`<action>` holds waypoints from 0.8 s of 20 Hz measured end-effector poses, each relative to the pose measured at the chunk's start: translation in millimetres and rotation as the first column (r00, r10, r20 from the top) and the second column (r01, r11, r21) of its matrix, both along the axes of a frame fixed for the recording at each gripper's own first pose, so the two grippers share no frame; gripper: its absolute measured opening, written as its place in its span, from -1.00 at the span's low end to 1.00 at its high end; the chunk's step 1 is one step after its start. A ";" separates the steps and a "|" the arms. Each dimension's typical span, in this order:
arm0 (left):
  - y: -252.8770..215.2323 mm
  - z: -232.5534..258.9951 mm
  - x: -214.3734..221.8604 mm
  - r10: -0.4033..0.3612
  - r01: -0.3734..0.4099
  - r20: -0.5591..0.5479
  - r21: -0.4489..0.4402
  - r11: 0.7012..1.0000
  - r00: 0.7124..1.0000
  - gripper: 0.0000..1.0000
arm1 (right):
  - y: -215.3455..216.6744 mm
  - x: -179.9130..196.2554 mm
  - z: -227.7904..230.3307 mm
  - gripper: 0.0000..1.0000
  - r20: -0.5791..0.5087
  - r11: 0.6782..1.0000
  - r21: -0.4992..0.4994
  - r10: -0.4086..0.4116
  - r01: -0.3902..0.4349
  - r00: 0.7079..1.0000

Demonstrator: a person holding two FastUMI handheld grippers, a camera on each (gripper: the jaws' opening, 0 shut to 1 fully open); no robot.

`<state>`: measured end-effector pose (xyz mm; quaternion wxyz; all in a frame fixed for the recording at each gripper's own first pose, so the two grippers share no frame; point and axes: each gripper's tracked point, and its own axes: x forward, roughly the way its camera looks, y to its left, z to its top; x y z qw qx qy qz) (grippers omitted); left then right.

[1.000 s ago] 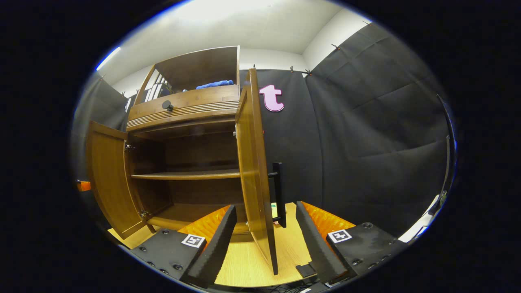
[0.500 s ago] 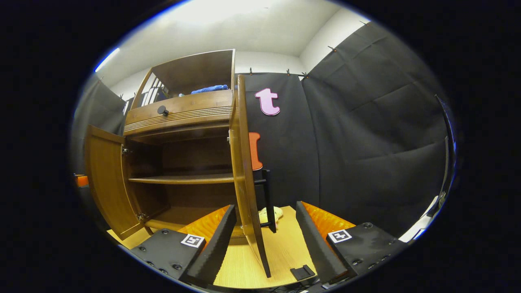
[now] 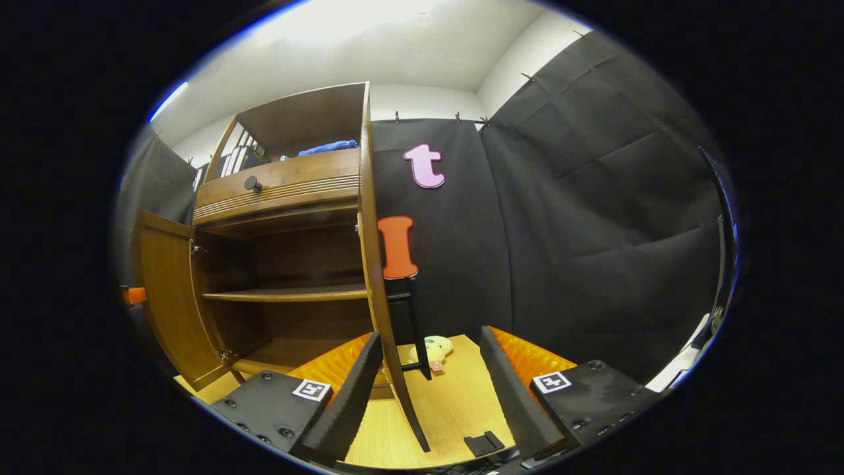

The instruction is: Open the right door of the double-door shoe cabinet with the right hand, and open the left door with the left hand.

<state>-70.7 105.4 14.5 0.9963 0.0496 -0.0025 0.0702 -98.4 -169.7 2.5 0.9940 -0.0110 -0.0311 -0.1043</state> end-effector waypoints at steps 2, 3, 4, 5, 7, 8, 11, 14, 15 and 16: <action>-4.2 4.1 0.6 -0.005 0.005 0.018 0.004 1.000 1.000 0.89 | -1.8 0.1 0.7 0.95 0.003 1.000 -0.004 -0.004 0.004 1.000; -5.7 5.7 1.6 -0.009 0.009 0.022 0.007 1.000 1.000 0.83 | -1.9 0.4 1.5 0.95 0.003 1.000 -0.007 -0.004 0.005 1.000; -7.3 5.6 2.8 -0.014 0.014 0.024 0.008 1.000 1.000 0.83 | -1.8 1.1 1.4 0.95 0.003 1.000 -0.009 -0.005 0.005 1.000; -8.0 5.5 2.4 -0.013 0.013 0.024 0.008 1.000 1.000 0.89 | -1.6 1.9 0.3 1.00 0.001 1.000 -0.011 -0.004 0.004 1.000; -7.2 5.4 1.1 -0.014 0.014 0.024 0.010 1.000 1.000 0.84 | 0.1 4.2 -0.7 1.00 -0.004 1.000 -0.011 0.001 -0.001 1.000; -6.6 6.6 1.1 -0.016 0.016 0.026 0.009 1.000 1.000 0.83 | 0.6 4.9 -1.6 0.95 -0.006 1.000 -0.009 0.003 -0.003 1.000; -6.3 4.3 2.0 -0.016 0.016 0.025 0.006 1.000 1.000 0.84 | 2.1 6.5 -2.4 0.95 -0.008 1.000 -0.009 0.009 -0.009 1.000; -7.1 3.5 1.7 -0.018 0.018 0.024 0.005 1.000 1.000 0.89 | 3.7 7.2 -3.0 0.95 -0.010 1.000 -0.014 0.010 -0.010 1.000; -6.7 3.1 1.8 -0.018 0.018 0.022 0.003 1.000 1.000 0.86 | 3.5 7.0 -2.5 0.95 -0.010 1.000 -0.015 0.009 -0.009 1.000; -6.4 3.4 1.7 -0.018 0.018 0.021 0.001 1.000 1.000 0.83 | 3.2 6.5 -2.6 0.95 -0.009 1.000 -0.016 0.008 -0.008 1.000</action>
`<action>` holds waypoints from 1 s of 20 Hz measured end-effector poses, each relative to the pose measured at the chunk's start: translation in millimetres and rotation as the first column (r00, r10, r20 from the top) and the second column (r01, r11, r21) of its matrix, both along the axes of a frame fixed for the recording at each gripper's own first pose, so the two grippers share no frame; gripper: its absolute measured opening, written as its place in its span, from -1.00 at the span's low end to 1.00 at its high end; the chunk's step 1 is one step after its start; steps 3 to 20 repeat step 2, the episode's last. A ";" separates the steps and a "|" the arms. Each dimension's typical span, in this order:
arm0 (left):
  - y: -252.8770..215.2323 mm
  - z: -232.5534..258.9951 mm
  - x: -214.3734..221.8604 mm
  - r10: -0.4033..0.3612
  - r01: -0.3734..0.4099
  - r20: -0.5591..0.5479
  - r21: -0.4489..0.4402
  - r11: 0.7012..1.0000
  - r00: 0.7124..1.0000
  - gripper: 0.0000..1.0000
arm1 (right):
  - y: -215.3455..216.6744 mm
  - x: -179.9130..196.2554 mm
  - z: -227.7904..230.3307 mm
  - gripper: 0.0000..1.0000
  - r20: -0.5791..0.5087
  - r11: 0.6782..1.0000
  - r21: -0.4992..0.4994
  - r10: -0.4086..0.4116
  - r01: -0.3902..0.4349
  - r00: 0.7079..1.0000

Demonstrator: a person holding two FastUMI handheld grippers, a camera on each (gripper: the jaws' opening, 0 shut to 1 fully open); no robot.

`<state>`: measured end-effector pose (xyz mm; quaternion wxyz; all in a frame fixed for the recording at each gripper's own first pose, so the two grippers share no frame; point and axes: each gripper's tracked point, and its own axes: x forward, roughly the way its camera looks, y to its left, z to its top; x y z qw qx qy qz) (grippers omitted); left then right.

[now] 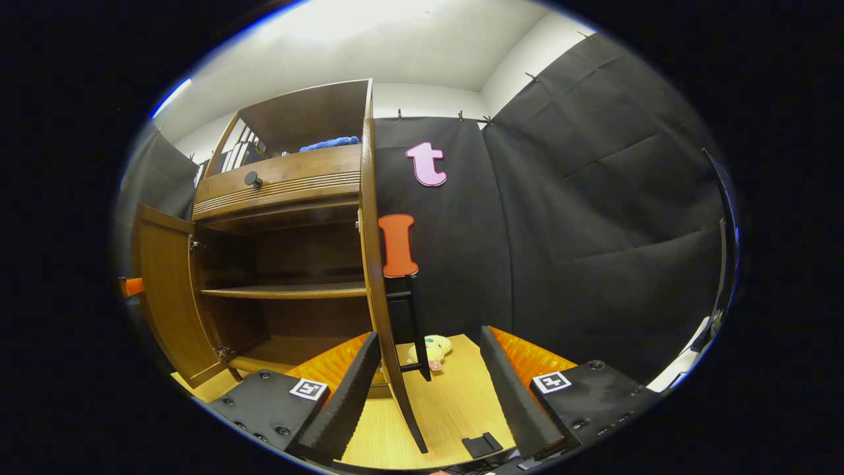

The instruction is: Open the right door of the double-door shoe cabinet with the right hand, and open the left door with the left hand.

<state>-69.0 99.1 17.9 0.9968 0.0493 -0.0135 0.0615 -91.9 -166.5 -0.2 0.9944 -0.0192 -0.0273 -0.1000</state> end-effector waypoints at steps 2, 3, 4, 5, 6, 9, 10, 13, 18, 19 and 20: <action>0.3 -1.9 -1.3 0.000 0.000 -0.004 -0.004 1.000 1.000 0.84 | 0.3 -0.7 0.0 0.95 0.000 1.000 0.000 -0.001 0.001 1.000; 0.3 -1.9 -1.3 0.000 0.000 -0.004 -0.004 1.000 1.000 0.84 | 0.3 -0.7 0.0 0.95 0.000 1.000 0.000 -0.001 0.001 1.000; 0.3 -1.9 -1.3 0.000 0.000 -0.004 -0.004 1.000 1.000 0.84 | 0.3 -0.7 0.0 0.95 0.000 1.000 0.000 -0.001 0.001 1.000; 0.3 -1.9 -1.3 0.000 0.000 -0.004 -0.004 1.000 1.000 0.84 | 0.3 -0.7 0.0 0.95 0.000 1.000 0.000 -0.001 0.001 1.000; 0.3 -1.9 -1.3 0.000 0.000 -0.004 -0.004 1.000 1.000 0.84 | 0.3 -0.7 0.0 0.95 0.000 1.000 0.000 -0.001 0.001 1.000; 0.3 -1.9 -1.3 0.000 0.000 -0.004 -0.004 1.000 1.000 0.84 | 0.3 -0.7 0.0 0.95 0.000 1.000 0.000 -0.001 0.001 1.000; 0.3 -1.9 -1.3 0.000 0.000 -0.004 -0.004 1.000 1.000 0.84 | 0.3 -0.7 0.0 0.95 0.000 1.000 0.000 -0.001 0.001 1.000; 0.3 -1.9 -1.3 0.000 0.000 -0.004 -0.004 1.000 1.000 0.84 | 0.3 -0.7 0.0 0.95 0.000 1.000 0.000 -0.001 0.001 1.000; 0.3 -1.9 -1.3 0.000 0.000 -0.004 -0.004 1.000 1.000 0.84 | 0.3 -0.7 0.0 0.95 0.000 1.000 0.000 -0.001 0.001 1.000; 0.3 -1.9 -1.3 0.000 0.000 -0.004 -0.004 1.000 1.000 0.84 | 0.3 -0.7 0.0 0.95 0.000 1.000 0.000 -0.001 0.001 1.000; 0.3 -1.9 -1.3 0.000 0.000 -0.004 -0.004 1.000 1.000 0.84 | 0.3 -0.7 0.0 0.95 0.000 1.000 0.000 -0.001 0.001 1.000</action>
